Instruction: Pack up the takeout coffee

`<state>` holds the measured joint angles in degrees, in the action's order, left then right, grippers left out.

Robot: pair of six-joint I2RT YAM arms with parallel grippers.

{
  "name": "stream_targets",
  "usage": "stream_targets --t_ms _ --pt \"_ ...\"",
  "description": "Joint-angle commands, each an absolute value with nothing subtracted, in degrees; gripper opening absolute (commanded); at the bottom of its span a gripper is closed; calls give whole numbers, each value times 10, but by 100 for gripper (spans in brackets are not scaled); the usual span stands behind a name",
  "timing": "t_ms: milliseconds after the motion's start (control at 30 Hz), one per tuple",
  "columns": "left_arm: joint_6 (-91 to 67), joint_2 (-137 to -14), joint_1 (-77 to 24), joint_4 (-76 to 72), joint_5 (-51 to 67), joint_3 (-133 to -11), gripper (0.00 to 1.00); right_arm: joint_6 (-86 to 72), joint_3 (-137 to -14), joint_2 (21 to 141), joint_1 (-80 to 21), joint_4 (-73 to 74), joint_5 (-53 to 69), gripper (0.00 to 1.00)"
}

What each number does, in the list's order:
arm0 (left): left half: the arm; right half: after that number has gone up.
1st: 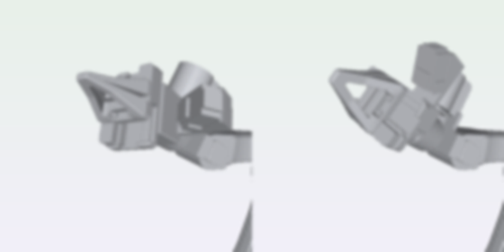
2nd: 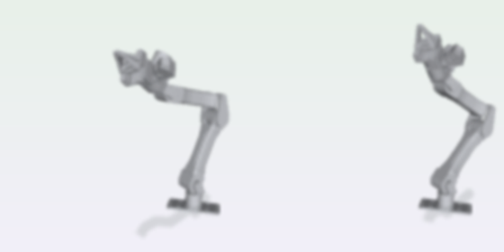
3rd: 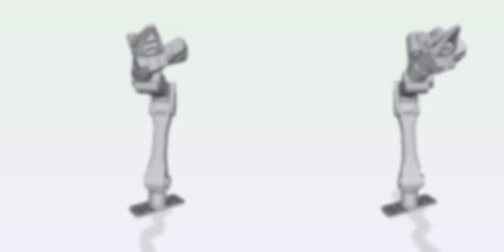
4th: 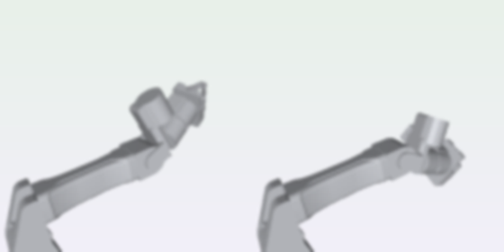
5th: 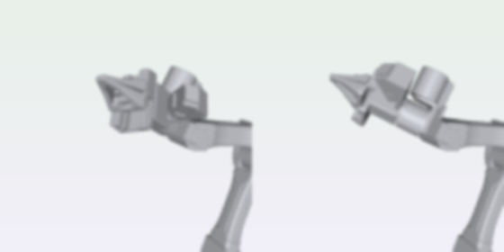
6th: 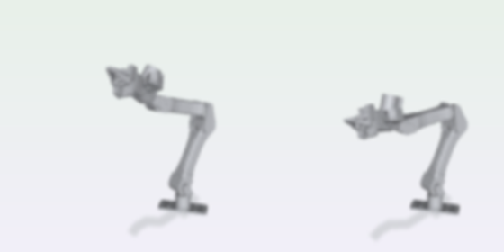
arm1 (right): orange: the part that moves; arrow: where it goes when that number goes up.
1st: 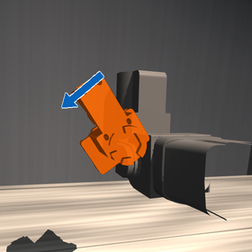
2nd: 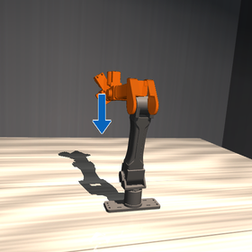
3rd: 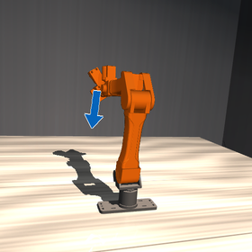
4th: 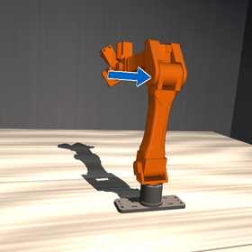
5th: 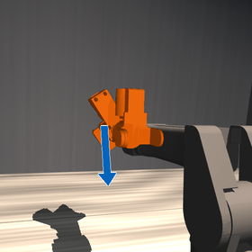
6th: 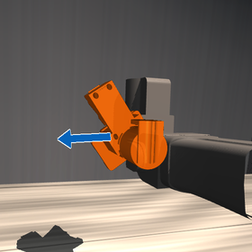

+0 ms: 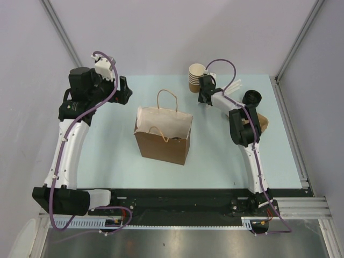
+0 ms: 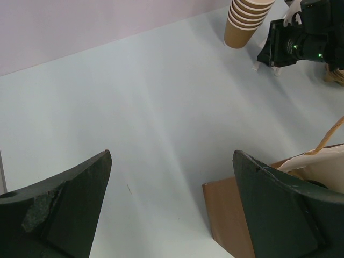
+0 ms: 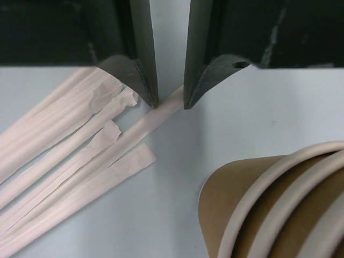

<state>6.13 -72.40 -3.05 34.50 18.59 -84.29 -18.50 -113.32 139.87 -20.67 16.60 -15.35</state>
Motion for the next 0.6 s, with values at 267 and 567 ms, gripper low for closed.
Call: stream_targets --t_ms 267,567 --pt "69 -709 -25 338 196 -839 99 -246 -1024 1305 -191 209 -145 27" --pt "70 -707 -25 338 204 -841 99 -250 -979 1251 -178 221 -124 25"
